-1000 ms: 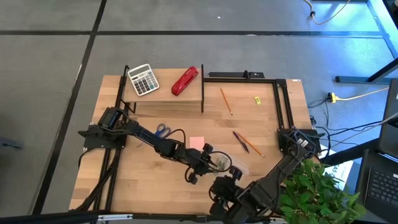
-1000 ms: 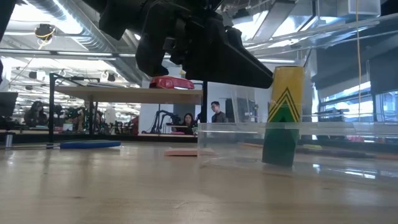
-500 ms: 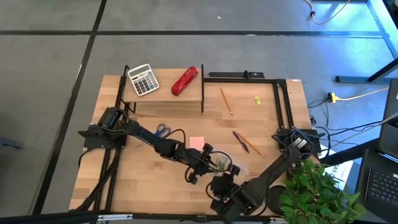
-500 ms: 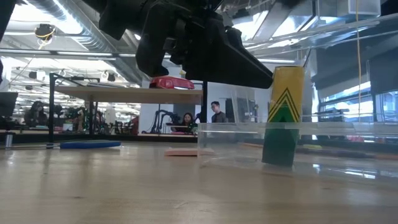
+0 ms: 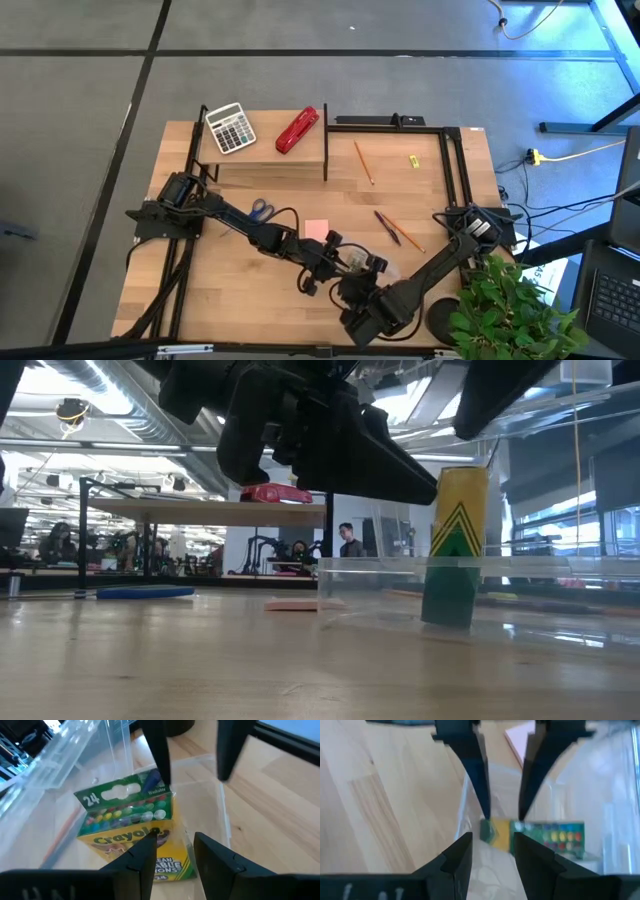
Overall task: Pack school essentials
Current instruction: Put the crayon box into the transparent supply box
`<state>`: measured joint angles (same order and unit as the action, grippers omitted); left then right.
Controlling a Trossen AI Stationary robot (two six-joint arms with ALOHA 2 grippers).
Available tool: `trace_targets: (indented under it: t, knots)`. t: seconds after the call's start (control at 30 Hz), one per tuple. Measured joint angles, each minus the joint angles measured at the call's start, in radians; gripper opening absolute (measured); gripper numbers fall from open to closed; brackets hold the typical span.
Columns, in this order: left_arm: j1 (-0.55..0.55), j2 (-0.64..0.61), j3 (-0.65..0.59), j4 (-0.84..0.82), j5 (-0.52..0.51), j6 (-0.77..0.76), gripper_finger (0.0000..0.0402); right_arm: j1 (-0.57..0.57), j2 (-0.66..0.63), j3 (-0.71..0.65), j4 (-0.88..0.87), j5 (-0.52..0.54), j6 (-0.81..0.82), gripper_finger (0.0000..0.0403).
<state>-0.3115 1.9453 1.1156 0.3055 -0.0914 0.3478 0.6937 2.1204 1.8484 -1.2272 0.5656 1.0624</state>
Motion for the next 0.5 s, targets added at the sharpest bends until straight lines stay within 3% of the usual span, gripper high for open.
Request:
trace_targets:
  t: [0.27, 0.5]
  knots:
    - [0.000, 0.000, 0.000, -0.051, 0.000, 0.000, 0.0124, -0.003, 0.000, 0.000, -0.024, -0.054, 0.035, 0.0145]
    - [0.000, 0.000, 0.000, -0.051, 0.000, 0.000, 0.0124, -0.004, 0.000, 0.000, -0.024, -0.168, 0.047, 0.0145]
